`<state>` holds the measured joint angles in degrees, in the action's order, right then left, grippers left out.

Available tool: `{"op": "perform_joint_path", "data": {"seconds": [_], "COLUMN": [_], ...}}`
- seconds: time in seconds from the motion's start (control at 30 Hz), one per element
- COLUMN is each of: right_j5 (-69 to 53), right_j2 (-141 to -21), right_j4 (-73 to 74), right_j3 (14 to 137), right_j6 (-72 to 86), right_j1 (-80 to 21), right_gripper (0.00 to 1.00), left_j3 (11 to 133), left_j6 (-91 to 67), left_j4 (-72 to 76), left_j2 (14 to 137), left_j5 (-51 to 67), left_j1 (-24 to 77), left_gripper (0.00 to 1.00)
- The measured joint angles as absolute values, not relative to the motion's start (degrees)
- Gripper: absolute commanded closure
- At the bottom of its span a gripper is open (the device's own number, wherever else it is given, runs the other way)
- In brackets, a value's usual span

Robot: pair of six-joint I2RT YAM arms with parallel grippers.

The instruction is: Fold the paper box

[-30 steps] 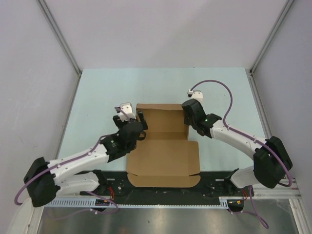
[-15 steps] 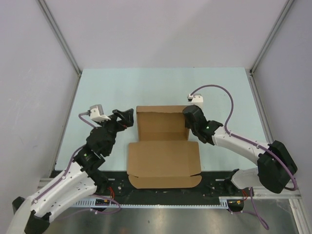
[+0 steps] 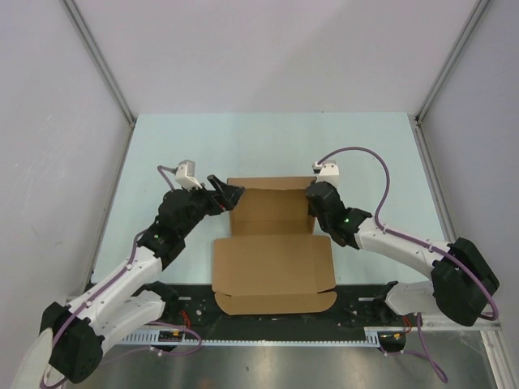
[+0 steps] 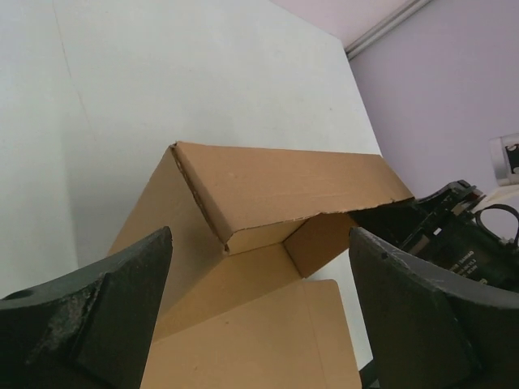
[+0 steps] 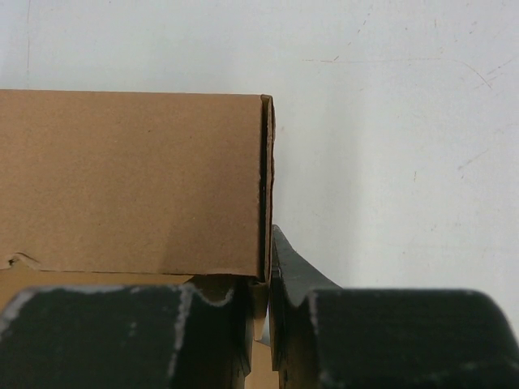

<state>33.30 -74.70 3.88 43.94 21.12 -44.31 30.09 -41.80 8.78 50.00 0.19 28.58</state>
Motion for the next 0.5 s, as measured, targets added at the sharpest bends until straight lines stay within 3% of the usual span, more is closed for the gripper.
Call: {"op": "perform_joint_path", "data": {"seconds": [0.33, 0.5], "right_j5": [34.48, 35.59], "right_j2": [-73.58, -73.56], "right_j4": [1.43, -0.4], "right_j3": [41.85, 40.88], "right_j6": [20.47, 19.99], "right_j1": [-45.25, -45.71], "right_gripper": [0.93, 0.93], "left_j3": [28.82, 28.82], "left_j6": [-45.36, -46.22], "left_j4": [12.78, 14.72], "left_j2": [50.35, 53.93], "left_j5": [7.62, 12.12], "left_j1": [21.02, 19.57], "left_gripper": [0.08, 0.19]}}
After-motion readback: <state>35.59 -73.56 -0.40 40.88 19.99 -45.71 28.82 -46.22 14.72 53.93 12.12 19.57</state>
